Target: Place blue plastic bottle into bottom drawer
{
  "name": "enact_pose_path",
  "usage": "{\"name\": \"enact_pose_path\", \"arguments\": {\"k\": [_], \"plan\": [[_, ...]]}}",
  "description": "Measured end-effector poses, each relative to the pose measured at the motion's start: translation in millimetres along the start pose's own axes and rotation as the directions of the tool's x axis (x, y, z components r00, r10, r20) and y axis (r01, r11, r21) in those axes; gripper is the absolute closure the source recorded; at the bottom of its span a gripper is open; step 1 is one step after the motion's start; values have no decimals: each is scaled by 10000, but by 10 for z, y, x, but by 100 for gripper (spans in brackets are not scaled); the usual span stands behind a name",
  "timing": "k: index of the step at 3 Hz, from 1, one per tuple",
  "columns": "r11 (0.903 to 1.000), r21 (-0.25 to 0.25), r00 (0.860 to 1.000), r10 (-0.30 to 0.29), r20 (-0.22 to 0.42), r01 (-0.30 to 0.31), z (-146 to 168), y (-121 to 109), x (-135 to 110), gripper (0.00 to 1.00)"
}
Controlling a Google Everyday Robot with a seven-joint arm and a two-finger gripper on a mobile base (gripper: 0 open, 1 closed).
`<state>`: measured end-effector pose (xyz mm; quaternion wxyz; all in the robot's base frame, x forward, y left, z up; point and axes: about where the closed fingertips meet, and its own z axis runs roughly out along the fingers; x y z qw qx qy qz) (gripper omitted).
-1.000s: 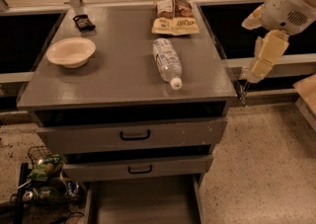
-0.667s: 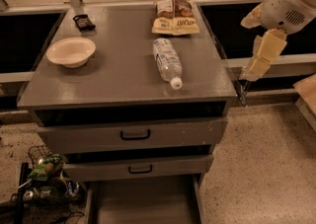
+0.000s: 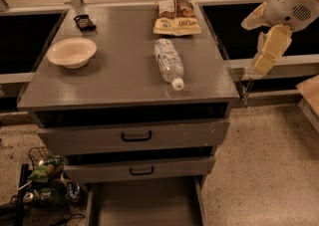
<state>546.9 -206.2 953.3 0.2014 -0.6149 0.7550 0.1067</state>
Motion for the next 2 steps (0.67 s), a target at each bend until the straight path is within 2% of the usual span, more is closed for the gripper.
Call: {"name": "enact_pose_path", "arguments": {"k": [1,2], "plan": [[9980,-637,9937,29,1118,43,-58,15,-133,0],[9960,-532,9817,-613,1801,720,-162,66,-248,0]]}}
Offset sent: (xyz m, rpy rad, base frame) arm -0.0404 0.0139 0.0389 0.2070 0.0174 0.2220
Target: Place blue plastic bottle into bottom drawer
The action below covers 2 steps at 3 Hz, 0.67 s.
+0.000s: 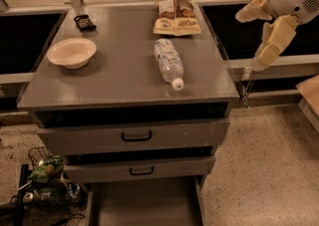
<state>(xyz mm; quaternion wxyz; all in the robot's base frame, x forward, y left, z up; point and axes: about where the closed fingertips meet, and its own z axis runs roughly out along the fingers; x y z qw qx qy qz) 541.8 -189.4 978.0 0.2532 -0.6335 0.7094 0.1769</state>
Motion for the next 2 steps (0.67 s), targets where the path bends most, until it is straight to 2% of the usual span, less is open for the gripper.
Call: {"name": "enact_pose_path", "arguments": {"k": [1,2], "plan": [[9978,605,9980,286,-560,-252,28,-66,-96,0],[9884,1454,9762,732,-2043,-436,93,-97,-90,0]]}}
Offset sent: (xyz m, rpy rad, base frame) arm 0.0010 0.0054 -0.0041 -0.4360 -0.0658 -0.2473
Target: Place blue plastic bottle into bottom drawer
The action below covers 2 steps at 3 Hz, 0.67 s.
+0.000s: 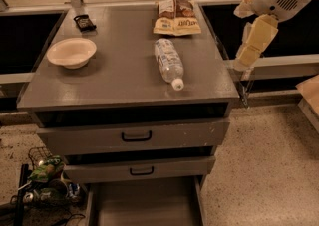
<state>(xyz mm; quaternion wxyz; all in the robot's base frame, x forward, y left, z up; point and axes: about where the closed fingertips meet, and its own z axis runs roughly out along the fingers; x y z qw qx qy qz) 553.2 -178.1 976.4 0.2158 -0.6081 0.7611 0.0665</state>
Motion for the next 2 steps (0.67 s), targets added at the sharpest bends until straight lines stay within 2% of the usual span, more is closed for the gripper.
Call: {"name": "enact_pose_path", "arguments": {"k": [1,2], "plan": [[9993,345,9961,171,-862,-142,24,10,16,0],[9993,379,9916,-10,-1292,60,106,56,-40,0]]}}
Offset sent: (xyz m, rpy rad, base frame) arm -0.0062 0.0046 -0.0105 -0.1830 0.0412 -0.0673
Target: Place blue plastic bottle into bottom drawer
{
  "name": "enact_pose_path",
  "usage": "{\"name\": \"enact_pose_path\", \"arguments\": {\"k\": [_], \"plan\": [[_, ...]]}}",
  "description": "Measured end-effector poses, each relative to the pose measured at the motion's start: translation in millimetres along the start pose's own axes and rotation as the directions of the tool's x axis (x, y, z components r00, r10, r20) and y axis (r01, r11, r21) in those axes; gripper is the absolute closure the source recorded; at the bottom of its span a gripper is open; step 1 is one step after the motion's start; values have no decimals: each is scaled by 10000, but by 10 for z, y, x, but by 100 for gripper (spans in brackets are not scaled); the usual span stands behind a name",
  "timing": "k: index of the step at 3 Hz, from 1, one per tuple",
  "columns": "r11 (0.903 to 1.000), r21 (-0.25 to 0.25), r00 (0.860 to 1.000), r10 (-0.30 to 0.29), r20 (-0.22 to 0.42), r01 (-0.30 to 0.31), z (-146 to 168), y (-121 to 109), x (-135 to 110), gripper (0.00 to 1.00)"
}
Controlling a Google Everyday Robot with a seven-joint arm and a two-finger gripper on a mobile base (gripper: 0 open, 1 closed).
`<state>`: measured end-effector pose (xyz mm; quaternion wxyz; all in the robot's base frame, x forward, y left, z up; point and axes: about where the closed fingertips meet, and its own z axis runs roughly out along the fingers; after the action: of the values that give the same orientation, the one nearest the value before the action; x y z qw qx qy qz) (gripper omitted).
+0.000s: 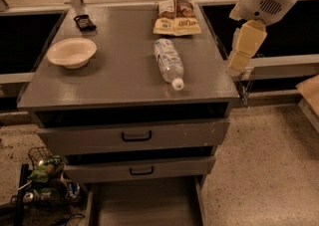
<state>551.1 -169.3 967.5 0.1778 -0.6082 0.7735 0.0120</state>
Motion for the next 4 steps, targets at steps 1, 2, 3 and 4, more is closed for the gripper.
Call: {"name": "enact_pose_path", "arguments": {"k": [1,2,3,4], "plan": [[10000,1,10000,-4,1,4,1,0,-1,0],[9999,-54,9977,-90,667,94,-16,-44,-52,0],[9977,-419,9738,-422,2237,528,13,-162,-269,0],[9931,-724,9520,-668,2987,924,50,-223,-486,0]]}}
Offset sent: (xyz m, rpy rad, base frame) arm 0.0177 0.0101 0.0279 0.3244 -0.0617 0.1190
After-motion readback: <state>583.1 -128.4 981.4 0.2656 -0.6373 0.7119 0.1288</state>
